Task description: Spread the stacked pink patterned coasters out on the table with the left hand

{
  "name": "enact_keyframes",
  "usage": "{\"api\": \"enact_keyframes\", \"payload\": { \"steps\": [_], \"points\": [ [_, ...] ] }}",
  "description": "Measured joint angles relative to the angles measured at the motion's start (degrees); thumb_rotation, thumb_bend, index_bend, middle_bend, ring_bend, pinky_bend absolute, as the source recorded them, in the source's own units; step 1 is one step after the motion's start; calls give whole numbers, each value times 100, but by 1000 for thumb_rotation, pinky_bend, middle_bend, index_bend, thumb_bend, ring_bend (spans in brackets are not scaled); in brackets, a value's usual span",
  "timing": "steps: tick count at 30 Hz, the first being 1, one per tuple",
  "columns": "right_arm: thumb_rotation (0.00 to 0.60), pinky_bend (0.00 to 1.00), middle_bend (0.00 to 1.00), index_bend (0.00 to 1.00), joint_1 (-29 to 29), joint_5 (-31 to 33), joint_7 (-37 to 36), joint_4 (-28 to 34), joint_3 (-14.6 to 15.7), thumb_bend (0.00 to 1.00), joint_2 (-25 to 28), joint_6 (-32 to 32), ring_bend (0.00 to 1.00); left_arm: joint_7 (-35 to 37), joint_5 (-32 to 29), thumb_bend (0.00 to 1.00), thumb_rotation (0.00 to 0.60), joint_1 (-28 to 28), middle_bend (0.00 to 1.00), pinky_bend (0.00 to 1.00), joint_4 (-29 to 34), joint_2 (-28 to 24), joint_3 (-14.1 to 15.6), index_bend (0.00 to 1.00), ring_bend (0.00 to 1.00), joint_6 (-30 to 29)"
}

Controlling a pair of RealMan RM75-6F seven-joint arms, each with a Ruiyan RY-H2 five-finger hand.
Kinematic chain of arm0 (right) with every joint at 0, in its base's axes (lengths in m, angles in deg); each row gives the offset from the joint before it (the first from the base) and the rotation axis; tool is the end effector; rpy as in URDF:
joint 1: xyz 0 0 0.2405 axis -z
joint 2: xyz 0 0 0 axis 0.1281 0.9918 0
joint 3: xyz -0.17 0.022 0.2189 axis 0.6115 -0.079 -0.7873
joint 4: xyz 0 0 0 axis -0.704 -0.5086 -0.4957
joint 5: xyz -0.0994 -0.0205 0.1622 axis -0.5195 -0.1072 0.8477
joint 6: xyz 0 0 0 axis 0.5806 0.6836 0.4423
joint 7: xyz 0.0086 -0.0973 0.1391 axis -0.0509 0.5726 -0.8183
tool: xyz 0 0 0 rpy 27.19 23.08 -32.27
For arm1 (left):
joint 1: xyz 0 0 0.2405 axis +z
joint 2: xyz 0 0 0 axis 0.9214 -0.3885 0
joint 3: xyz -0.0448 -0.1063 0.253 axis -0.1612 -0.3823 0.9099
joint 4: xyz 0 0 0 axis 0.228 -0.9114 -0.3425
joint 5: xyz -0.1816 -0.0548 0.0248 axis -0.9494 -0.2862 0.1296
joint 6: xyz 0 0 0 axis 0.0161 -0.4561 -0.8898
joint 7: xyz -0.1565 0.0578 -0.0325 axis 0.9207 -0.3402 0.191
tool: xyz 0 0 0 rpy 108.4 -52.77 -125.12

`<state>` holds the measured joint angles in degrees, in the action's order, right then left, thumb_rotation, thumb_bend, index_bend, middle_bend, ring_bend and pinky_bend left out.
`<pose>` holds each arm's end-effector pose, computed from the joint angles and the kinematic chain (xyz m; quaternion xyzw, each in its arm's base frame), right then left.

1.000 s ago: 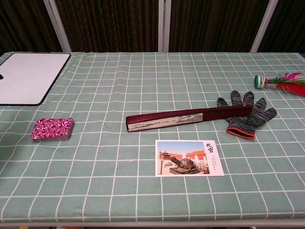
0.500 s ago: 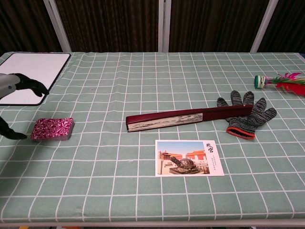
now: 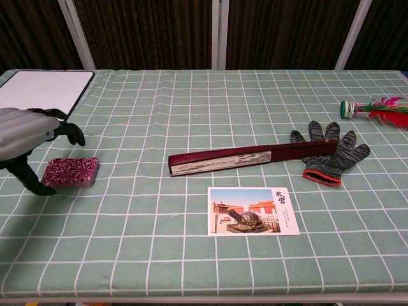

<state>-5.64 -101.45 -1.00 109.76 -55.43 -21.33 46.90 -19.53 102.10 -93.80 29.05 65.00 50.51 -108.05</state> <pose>-0.3203 -0.1666 0.2130 0.5803 -0.3789 0.3747 0.6158 -0.2258 0.2884 -0.0097 -0.7473 -0.3568 -0.2307 0.5110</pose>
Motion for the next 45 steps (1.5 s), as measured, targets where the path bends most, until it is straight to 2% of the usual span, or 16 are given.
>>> {"api": "enact_keyframes", "payload": {
  "steps": [5, 13, 25, 45],
  "points": [
    [600, 0, 0, 0, -1, 46, -33, -20, 1, 144, -3, -37, 0, -190, -296, 87, 600, -135, 245, 95, -159, 140, -13, 280, 40, -24],
    [600, 0, 0, 0, -28, 142, -83, -66, -24, 145, -19, -123, 0, -71, -759, 87, 600, -255, 245, 95, -341, 218, -57, 278, 40, 110],
    [600, 0, 0, 0, -55, 226, -91, -117, -41, 146, -49, -199, 0, 63, -1108, 91, 600, -494, 285, 96, -392, 268, -171, 273, 41, 183],
    [600, 0, 0, 0, -87, 383, -135, -192, -59, 146, -88, -339, 0, 109, -1489, 131, 600, -773, 303, 96, -481, 335, -109, 291, 41, 171]
  ]
}}
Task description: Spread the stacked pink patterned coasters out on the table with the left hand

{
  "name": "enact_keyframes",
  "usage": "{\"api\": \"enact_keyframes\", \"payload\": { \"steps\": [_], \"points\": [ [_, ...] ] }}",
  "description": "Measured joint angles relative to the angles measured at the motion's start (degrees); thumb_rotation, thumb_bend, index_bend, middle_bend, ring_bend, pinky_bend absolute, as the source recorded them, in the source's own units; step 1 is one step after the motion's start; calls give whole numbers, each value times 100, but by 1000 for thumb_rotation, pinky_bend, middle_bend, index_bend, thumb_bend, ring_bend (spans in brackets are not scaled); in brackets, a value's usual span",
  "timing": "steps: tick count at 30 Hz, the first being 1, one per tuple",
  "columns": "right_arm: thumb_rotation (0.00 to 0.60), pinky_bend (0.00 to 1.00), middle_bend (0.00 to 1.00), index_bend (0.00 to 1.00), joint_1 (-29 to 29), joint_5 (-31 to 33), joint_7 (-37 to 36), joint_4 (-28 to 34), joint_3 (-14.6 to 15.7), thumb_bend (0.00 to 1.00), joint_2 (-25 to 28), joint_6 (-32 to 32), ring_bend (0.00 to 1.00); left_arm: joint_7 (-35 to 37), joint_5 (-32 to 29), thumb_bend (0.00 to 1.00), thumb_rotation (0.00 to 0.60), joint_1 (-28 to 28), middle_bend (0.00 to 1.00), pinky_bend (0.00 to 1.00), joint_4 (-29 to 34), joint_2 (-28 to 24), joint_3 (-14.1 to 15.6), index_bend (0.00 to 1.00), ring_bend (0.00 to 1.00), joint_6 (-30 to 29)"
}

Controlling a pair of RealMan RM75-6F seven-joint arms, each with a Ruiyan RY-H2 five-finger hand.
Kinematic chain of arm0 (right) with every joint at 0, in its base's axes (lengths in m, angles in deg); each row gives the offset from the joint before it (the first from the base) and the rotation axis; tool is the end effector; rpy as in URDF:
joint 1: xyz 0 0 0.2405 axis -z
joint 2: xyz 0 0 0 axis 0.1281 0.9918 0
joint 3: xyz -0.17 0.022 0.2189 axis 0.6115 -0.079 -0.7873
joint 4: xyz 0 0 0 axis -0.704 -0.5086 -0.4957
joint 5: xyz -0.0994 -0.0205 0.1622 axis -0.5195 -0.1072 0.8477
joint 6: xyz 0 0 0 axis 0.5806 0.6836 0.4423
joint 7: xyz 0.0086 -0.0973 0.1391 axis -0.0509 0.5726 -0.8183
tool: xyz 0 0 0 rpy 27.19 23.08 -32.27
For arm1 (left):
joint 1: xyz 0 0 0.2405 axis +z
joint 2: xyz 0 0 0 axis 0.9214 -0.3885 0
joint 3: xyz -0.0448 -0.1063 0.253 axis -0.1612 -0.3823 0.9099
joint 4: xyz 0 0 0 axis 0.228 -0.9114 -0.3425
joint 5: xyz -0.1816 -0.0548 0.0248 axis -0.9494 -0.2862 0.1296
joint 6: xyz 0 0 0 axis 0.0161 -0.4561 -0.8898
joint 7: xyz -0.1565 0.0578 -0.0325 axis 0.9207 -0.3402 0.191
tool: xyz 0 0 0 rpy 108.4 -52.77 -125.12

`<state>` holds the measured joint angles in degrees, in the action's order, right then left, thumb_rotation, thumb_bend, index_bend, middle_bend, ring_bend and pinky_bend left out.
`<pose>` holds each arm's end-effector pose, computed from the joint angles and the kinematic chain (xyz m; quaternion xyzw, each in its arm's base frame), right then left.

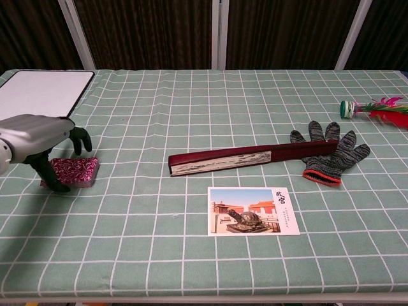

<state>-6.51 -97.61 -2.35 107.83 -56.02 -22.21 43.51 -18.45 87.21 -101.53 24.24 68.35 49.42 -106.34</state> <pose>-0.3367 -0.1727 0.2079 0.5706 -0.4041 0.3546 0.6208 -0.2276 0.3188 -0.0315 -0.7278 -0.4148 -0.1970 0.5093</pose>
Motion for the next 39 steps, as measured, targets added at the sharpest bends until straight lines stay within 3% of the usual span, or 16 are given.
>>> {"api": "enact_keyframes", "payload": {
  "steps": [39],
  "points": [
    [600, 0, 0, 0, -42, 227, -11, -78, -56, 151, -69, -145, 0, 340, 6, 252, 600, -86, 424, 95, 55, -76, 134, 332, 107, -153]
  ]
}}
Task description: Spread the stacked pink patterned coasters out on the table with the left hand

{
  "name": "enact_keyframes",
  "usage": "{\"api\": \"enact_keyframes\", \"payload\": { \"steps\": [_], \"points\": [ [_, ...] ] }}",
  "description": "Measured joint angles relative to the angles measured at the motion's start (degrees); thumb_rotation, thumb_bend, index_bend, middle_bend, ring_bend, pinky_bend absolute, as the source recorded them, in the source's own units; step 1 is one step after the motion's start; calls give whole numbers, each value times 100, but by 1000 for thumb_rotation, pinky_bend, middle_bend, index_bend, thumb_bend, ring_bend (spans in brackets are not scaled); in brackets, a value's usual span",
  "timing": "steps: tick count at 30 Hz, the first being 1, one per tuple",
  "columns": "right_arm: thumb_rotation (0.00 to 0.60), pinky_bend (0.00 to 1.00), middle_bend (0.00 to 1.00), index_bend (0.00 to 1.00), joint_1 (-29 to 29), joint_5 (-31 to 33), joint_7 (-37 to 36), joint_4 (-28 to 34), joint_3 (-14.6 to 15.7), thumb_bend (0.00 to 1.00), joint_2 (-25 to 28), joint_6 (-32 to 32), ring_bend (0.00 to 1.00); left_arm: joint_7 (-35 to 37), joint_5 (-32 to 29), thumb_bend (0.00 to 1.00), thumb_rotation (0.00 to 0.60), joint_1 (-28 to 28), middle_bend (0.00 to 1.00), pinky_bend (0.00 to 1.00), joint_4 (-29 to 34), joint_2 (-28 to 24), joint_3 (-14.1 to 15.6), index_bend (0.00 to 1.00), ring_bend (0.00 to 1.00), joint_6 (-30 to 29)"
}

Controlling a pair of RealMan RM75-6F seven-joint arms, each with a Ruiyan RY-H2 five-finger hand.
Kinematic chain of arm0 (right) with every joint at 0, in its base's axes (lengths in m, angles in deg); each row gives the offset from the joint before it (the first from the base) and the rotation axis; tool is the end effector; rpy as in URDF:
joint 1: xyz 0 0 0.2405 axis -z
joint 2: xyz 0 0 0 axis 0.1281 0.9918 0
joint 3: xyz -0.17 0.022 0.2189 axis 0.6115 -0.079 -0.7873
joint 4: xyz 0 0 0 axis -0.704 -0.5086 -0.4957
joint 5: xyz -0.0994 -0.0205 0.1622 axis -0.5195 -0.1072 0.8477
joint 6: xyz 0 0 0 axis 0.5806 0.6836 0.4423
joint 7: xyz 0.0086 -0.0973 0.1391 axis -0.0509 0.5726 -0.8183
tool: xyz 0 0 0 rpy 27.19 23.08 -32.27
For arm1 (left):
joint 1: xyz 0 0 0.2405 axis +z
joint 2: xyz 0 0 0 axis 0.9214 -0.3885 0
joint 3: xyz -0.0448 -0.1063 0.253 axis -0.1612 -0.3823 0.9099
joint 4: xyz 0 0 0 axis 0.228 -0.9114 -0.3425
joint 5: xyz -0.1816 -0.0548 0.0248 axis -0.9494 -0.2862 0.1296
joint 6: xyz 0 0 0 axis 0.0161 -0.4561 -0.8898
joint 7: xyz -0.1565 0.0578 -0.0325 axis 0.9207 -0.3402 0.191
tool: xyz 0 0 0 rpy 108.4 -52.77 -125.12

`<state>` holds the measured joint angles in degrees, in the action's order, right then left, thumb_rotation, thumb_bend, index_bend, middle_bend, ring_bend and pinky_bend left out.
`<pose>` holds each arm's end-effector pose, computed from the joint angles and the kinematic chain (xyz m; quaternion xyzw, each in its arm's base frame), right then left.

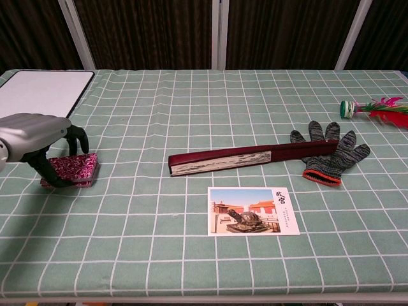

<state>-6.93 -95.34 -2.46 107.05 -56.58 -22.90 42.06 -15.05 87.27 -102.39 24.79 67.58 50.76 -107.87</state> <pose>-0.3444 -0.1762 0.2055 0.5619 -0.4150 0.3457 0.6265 -0.2276 0.3197 -0.0263 -0.7183 -0.4245 -0.2099 0.5097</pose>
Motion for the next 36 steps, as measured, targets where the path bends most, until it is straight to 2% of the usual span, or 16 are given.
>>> {"api": "enact_keyframes", "payload": {
  "steps": [19, 26, 36],
  "points": [
    [600, 0, 0, 0, -25, 15, 75, 79, -12, 152, 3, -27, 0, -85, -256, 259, 600, -44, 433, 95, 273, -480, -75, 332, 107, -100],
    [600, 0, 0, 0, -19, 16, 126, 123, -18, 153, 12, 5, 0, 197, -333, 259, 600, -35, 433, 94, -98, -606, -157, 332, 107, 35],
    [600, 0, 0, 0, -3, -2, 206, 191, -6, 152, 28, 43, 0, 726, -197, 256, 600, 57, 420, 93, -861, -516, -115, 328, 107, 363]
  ]
}}
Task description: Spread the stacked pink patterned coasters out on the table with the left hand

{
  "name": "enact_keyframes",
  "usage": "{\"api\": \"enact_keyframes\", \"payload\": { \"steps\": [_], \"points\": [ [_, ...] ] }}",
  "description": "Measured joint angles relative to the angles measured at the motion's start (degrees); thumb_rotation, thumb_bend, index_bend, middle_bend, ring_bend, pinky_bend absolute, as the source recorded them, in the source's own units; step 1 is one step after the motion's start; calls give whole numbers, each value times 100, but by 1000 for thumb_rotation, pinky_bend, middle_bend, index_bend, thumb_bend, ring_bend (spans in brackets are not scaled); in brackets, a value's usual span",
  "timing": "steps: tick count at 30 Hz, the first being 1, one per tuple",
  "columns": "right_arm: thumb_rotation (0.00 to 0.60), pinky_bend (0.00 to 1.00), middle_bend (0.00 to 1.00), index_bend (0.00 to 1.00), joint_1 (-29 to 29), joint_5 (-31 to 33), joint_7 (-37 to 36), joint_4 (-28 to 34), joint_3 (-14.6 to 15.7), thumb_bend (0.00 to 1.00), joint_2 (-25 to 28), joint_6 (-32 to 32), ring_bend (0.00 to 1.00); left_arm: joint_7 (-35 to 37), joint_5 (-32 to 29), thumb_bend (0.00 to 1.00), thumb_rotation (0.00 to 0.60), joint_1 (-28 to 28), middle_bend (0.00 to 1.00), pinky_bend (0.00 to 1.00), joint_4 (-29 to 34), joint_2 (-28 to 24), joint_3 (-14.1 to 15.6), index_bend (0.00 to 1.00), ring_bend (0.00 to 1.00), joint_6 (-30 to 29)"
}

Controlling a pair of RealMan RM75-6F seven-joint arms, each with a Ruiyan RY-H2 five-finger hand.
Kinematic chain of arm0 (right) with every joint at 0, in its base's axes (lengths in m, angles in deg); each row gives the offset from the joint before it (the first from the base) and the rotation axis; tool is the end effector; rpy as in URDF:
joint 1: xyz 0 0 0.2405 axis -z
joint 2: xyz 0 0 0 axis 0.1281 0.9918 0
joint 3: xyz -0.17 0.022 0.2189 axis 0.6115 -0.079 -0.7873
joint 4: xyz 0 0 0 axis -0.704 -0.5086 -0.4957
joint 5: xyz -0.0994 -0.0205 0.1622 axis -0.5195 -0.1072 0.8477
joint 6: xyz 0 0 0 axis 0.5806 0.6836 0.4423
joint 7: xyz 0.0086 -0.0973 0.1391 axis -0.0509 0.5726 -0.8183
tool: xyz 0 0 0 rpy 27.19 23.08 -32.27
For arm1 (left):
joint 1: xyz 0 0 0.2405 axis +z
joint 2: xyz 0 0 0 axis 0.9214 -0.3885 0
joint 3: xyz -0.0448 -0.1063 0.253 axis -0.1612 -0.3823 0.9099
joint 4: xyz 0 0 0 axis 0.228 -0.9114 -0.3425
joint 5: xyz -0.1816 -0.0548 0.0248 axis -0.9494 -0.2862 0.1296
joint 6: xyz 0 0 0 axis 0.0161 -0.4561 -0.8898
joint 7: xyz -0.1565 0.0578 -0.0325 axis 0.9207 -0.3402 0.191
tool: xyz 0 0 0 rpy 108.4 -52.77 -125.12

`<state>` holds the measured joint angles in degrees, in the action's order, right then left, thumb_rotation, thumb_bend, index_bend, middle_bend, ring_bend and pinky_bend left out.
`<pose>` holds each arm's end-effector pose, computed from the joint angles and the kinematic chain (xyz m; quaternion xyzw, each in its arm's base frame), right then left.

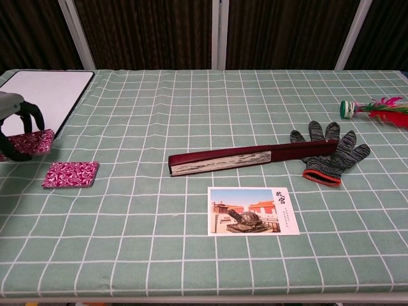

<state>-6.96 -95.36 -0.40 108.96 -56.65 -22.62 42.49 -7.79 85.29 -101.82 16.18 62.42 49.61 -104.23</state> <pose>-0.3379 -0.1767 0.2051 0.5636 -0.4106 0.3455 0.6281 -0.2829 0.3501 0.0206 -0.6712 -0.4335 -0.1903 0.5703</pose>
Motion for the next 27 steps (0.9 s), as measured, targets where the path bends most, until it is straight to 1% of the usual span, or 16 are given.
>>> {"api": "enact_keyframes", "payload": {
  "steps": [2, 5, 6, 7, 12, 16, 23, 27],
  "points": [
    [600, 0, 0, 0, 3, 1, 15, 9, 2, 152, 5, 4, 0, 98, 70, 241, 600, 31, 354, 90, -59, 10, 24, 308, 105, 53],
    [600, 0, 0, 0, 4, 8, 37, 25, 4, 152, 8, -2, 0, 196, 163, 220, 600, 69, 205, 87, -85, -2, 56, 257, 78, 98],
    [600, 0, 0, 0, 3, 8, 43, 29, 6, 153, 7, -5, 0, 239, 194, 216, 600, 80, 178, 86, -89, -5, 58, 244, 71, 104],
    [600, 0, 0, 0, 1, 5, 51, 31, 10, 153, 7, -11, 0, 288, 230, 214, 600, 92, 171, 86, -95, -8, 59, 237, 71, 108],
    [600, 0, 0, 0, -3, 6, 57, 29, 20, 152, 3, -29, 0, 403, 445, 213, 600, 149, 170, 86, -100, -33, 65, 224, 65, 44],
    [600, 0, 0, 0, -2, 9, 44, 26, 16, 153, 6, -24, 0, 419, 494, 214, 600, 167, 180, 83, 69, -98, 53, 223, 65, 14],
    [600, 0, 0, 0, -9, 19, 14, 3, 15, 153, -3, -47, 0, 325, 607, 206, 600, 180, 235, 80, 779, -287, 82, 220, 65, -69],
    [600, 0, 0, 0, -13, 30, -16, -20, 18, 153, -12, -69, 0, 57, 594, 198, 600, 148, 243, 80, 1273, -340, 160, 218, 65, -114]
  ]
}}
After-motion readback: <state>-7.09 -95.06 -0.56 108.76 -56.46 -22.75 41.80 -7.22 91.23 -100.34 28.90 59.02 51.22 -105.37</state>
